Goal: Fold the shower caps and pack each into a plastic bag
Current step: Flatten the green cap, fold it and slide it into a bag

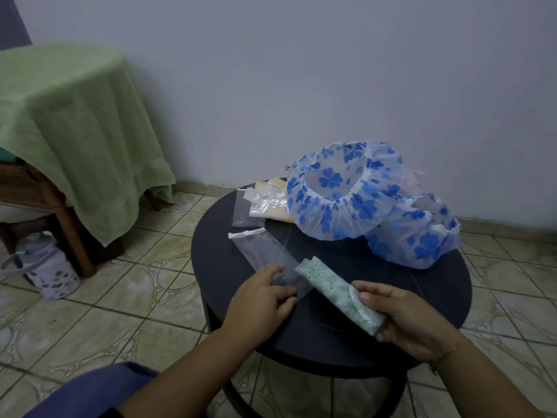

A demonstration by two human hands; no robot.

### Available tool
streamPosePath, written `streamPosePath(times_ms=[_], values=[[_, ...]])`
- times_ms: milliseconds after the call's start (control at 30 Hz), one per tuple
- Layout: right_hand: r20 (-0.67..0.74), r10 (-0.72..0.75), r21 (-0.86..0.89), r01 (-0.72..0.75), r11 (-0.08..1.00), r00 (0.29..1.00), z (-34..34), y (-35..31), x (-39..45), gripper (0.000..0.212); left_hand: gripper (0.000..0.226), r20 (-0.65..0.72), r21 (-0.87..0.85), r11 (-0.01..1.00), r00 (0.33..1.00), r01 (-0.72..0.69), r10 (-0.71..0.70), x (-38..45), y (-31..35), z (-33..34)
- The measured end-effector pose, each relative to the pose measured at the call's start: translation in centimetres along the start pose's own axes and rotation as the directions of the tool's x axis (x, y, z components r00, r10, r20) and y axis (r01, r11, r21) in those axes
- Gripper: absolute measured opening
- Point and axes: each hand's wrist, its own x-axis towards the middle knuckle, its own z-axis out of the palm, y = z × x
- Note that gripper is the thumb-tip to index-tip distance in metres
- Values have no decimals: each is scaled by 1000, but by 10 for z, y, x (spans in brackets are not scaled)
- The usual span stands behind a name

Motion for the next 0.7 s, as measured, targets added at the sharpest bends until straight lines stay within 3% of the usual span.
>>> streamPosePath(times_ms=[267,500,700], values=[[-36,-101,-194,92,977,994,5,-5,-4,13,43,53,180,982,998,-54,45,8,2,5],[-53,-79,-257,63,964,995,12,-8,-5,10,63,16,65,996,998,-62,61,7,1,9],[-49,-91,-262,75,962,995,30,-4,3,11,66,20,38,997,998,-63,62,6,2,9]])
